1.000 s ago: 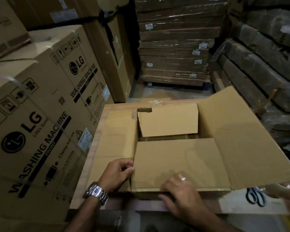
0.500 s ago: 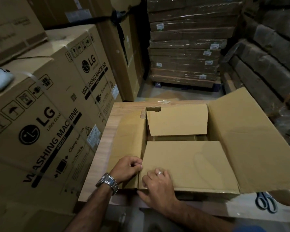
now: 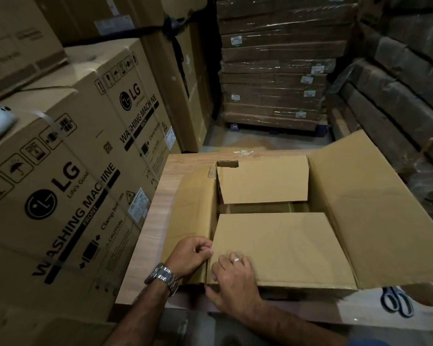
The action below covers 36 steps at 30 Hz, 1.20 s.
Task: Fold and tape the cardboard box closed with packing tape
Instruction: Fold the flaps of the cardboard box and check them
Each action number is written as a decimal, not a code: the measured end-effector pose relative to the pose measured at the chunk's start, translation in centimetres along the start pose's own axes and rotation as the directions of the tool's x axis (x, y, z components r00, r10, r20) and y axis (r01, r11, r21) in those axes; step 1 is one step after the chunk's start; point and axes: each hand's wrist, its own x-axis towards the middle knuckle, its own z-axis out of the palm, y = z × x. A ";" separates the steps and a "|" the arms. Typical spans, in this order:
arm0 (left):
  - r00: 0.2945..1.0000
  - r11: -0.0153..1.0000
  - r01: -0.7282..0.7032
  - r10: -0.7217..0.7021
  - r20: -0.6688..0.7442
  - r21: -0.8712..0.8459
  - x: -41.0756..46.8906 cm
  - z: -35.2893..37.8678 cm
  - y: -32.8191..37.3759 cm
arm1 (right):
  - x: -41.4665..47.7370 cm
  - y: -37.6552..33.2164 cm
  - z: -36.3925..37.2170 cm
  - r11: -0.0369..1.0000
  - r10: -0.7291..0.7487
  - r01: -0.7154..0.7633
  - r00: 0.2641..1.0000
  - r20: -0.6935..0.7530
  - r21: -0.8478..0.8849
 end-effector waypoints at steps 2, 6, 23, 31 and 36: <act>1.000 1.000 0.006 -0.005 0.008 -0.009 0.0 0.1 0.0 | -0.3 -0.1 -0.1 1.000 -0.009 0.009 1.000 -0.008 -0.005; 1.000 1.000 0.000 0.000 0.011 0.009 0.0 0.1 -0.3 | 0.1 -0.3 -0.1 0.999 0.003 -0.001 0.999 0.036 -0.037; 1.000 1.000 0.010 -0.010 -0.018 0.008 -0.2 0.3 -0.3 | 0.0 0.2 -0.1 0.995 -0.064 0.065 0.998 0.013 -0.073; 1.000 1.000 0.003 -0.003 0.002 -0.022 -0.6 0.1 -0.2 | -1.0 1.5 -1.2 0.989 -0.142 0.142 0.990 -0.007 0.040; 1.000 0.995 0.007 -0.008 -0.011 -0.101 -0.7 0.3 -0.8 | -2.8 6.6 -5.5 0.985 -0.034 0.048 0.996 -0.087 0.163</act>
